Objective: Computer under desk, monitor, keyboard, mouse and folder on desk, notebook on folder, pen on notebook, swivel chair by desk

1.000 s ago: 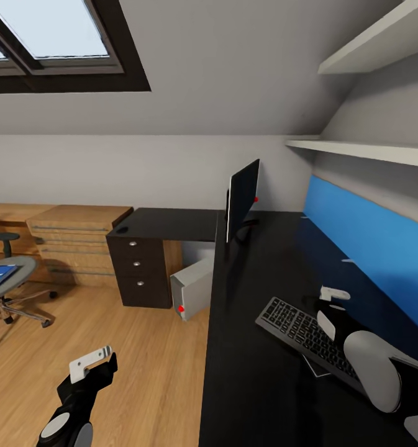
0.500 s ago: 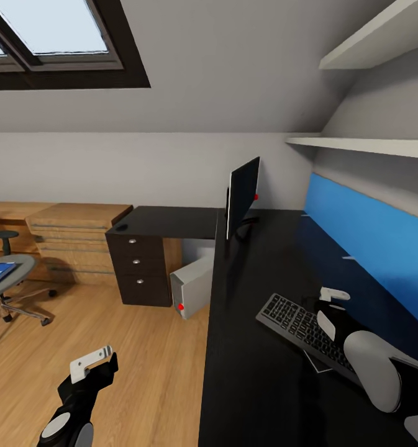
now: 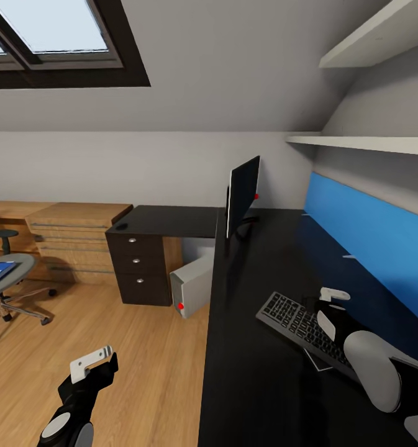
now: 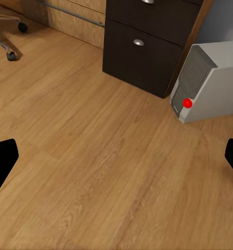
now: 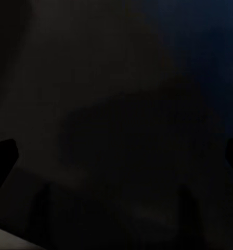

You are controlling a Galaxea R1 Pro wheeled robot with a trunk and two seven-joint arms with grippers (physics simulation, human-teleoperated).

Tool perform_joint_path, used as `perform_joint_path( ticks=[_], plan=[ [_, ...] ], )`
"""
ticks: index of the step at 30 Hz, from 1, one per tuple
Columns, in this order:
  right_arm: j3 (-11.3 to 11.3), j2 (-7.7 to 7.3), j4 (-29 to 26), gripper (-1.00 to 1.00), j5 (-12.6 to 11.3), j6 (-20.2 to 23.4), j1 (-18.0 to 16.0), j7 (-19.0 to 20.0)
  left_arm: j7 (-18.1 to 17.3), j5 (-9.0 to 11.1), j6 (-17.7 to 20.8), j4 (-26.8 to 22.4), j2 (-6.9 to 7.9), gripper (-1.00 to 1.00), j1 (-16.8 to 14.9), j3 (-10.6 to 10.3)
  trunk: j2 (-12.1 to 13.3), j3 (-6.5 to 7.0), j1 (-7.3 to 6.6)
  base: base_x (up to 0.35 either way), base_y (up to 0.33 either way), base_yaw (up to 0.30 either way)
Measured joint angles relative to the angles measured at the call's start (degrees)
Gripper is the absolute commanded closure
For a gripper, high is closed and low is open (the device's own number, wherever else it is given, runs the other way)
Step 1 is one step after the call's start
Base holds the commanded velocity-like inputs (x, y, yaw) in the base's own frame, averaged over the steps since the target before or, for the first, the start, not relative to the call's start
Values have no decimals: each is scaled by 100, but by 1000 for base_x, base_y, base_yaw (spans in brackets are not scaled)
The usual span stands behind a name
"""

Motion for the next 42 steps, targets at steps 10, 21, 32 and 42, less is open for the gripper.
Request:
perform_joint_path(
  ticks=[10,21,32,42],
  plan=[
    [0,-2,0,-100,0,0,0,0,0,-2,-3,10,3,-100,0,0,-241,-108,132,0,0,0],
    [0,25,8,-100,1,9,0,1,-24,-18,-9,143,33,-100,0,0,-241,-108,134,-82,0,0],
    [-1,37,11,-100,4,1,0,9,-27,-18,-1,151,25,-100,0,-3,-240,-108,134,-151,40,0],
    [27,152,7,-100,27,-9,-3,3,-26,-26,-8,157,25,-100,0,-68,-241,-107,134,-151,38,0]
  ],
)
